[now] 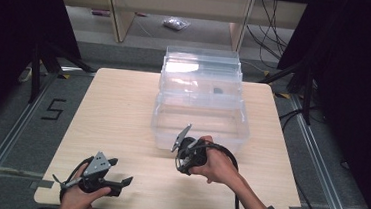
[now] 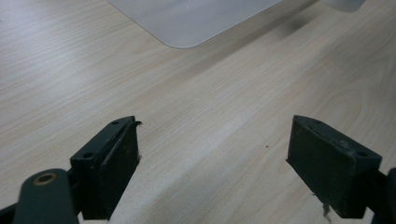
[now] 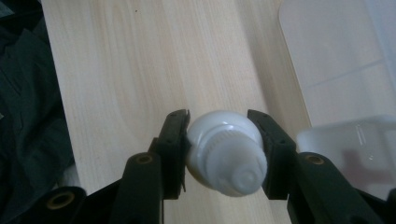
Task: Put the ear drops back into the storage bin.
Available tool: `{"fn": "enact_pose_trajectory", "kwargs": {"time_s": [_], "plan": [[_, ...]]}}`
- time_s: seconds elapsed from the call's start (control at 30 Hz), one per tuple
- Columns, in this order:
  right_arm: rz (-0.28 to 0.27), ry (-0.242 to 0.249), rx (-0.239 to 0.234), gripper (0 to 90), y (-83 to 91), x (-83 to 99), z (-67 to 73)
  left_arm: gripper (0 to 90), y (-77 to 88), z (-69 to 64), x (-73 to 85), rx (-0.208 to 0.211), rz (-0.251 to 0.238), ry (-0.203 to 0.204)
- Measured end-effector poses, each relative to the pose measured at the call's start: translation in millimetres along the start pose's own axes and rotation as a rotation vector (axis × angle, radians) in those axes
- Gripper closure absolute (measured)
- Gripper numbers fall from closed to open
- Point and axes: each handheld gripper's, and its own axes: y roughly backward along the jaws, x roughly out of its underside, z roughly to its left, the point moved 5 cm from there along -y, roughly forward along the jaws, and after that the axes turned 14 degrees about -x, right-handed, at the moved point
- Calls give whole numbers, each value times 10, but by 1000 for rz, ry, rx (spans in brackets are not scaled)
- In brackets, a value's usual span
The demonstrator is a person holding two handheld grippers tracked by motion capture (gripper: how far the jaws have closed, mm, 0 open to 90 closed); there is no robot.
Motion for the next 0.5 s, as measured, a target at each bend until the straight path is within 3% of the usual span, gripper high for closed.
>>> {"fn": "enact_pose_trajectory", "kwargs": {"time_s": [0.17,0.23,0.27,0.3,0.4,0.5], "plan": [[6,-6,13,600,129,18,13,160,-1,0,1,0,0,1],[-7,29,3,600,190,12,-7,160,-1,0,0,0,0,1],[-3,-4,8,600,223,23,11,160,-1,2,0,0,-1,0],[-11,18,5,600,248,22,-5,160,-7,-1,-1,8,-8,4],[-12,-15,14,600,368,50,-3,160,-2,2,1,0,1,1],[-15,-2,21,601,469,66,-29,160,-2,1,1,0,1,0]]}}
